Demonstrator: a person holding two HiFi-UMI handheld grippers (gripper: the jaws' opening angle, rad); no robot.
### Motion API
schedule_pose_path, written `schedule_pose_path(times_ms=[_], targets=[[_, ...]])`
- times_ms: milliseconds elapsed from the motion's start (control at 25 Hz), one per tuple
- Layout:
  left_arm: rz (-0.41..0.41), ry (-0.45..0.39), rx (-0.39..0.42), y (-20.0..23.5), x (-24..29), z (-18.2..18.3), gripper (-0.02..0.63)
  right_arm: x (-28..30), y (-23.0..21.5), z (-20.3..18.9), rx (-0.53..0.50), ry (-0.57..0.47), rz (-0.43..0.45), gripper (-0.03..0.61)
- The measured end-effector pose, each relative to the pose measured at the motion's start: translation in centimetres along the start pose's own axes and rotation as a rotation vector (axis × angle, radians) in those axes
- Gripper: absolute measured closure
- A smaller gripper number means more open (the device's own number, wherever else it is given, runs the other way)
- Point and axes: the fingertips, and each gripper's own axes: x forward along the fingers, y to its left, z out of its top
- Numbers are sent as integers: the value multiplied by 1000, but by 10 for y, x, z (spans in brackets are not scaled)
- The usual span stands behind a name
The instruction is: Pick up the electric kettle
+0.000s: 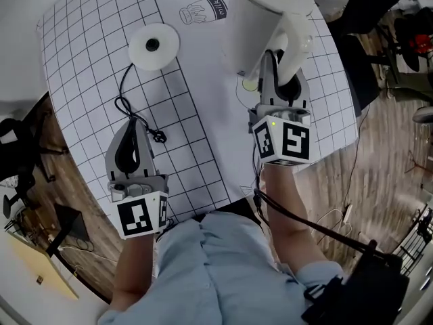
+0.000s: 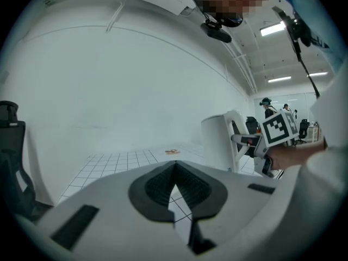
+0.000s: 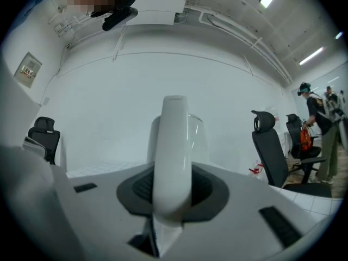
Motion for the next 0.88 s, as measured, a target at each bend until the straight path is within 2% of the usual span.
schedule_pose_path(times_ms=[240, 480, 680, 880], targets=[[-9, 13, 22, -3, 0, -2, 614, -5, -8, -17, -2, 13, -32, 503], [-8, 23, 30, -3, -4, -4, 614, -13, -5, -24, -22, -7, -10, 499], [-17, 8, 37, -8, -6, 2, 614, -27, -7, -39, -1, 27, -46, 494], [-14, -3, 42, -12, -11, 6, 614, -33, -4, -49, -21, 63, -50, 494]])
